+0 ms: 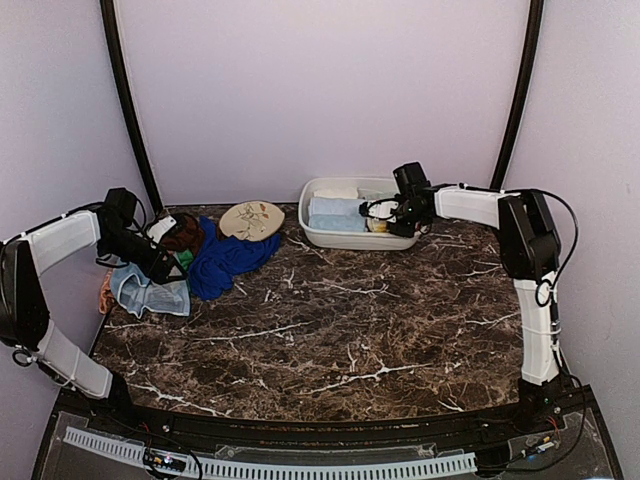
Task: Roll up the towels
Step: Place the towel in the storage box, then adjust the towel in the storage box.
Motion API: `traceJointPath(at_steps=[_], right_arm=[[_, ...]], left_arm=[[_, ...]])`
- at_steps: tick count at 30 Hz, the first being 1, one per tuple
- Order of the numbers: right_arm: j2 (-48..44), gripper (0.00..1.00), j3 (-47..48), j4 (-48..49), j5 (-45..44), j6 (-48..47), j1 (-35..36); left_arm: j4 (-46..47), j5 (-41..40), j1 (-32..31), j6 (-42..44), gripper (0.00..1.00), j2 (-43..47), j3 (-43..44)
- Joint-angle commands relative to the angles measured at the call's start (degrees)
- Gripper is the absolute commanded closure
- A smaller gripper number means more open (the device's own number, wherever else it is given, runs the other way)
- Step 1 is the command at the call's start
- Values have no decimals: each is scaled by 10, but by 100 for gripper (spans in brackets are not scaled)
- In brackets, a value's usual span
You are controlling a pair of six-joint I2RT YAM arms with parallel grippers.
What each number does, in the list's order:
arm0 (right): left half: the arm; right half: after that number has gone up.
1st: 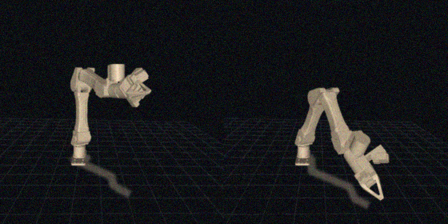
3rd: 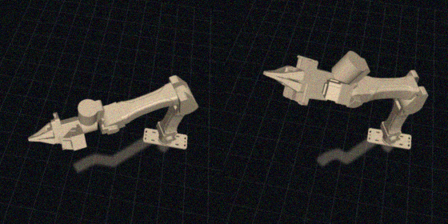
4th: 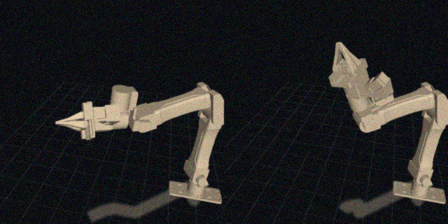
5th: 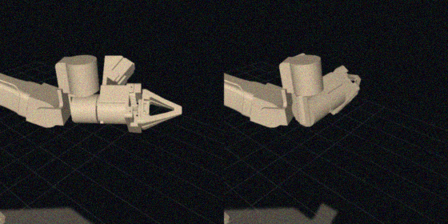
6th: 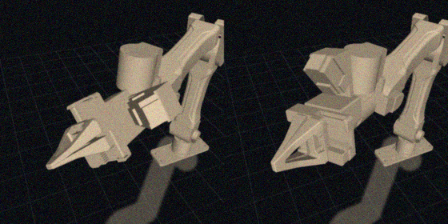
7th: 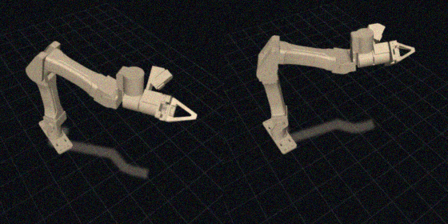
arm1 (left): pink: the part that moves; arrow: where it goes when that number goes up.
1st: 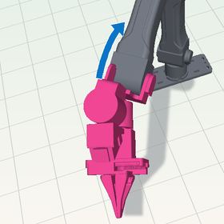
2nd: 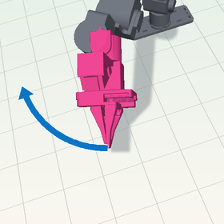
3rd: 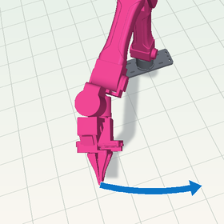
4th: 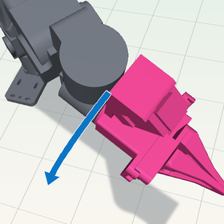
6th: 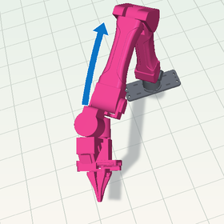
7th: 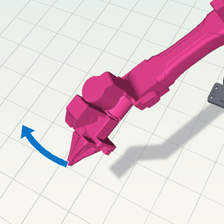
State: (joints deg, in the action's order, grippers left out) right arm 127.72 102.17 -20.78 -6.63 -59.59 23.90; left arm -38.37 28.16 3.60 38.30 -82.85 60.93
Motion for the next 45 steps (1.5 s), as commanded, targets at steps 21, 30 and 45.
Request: traceJointPath(at_steps=[21,30,45], right_arm=[[-135,0,-75,39,22,82,-6],[-71,3,72,52,-45,403,-69],[-89,81,-68,95,19,443,-69]], left_arm=[[-26,2,2,2,25,4,35],[-12,-8,2,-4,25,7,32],[-3,-11,4,-12,27,-4,32]])
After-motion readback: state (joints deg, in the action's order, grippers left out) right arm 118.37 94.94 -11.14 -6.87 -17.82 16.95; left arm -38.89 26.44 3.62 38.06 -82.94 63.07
